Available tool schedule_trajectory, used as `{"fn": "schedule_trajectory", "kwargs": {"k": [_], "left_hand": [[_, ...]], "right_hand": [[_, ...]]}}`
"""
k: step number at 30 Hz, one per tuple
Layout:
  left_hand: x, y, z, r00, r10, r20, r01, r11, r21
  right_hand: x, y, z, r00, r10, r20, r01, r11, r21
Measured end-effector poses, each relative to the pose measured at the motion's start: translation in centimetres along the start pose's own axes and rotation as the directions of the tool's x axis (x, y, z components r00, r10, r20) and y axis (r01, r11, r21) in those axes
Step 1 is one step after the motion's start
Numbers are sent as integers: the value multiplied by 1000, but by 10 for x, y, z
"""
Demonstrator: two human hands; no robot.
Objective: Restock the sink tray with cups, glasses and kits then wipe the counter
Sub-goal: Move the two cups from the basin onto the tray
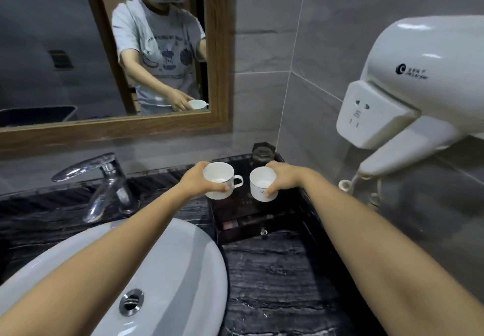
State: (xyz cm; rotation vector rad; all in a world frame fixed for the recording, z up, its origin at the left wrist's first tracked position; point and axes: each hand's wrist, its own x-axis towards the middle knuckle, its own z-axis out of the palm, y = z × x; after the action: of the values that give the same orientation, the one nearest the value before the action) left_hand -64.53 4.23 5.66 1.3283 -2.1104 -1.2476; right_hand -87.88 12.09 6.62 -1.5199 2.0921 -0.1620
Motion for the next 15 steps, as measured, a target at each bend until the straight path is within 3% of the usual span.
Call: {"fn": "schedule_trajectory", "kwargs": {"k": [8, 15], "left_hand": [[33, -26, 28, 999, -31, 20, 31, 999, -9], [51, -35, 50, 999, -46, 18, 46, 999, 4]], "right_hand": [[36, 41, 29, 994, 91, -61, -87, 994, 62], [49, 47, 22, 994, 110, 4, -110, 990, 83]]}}
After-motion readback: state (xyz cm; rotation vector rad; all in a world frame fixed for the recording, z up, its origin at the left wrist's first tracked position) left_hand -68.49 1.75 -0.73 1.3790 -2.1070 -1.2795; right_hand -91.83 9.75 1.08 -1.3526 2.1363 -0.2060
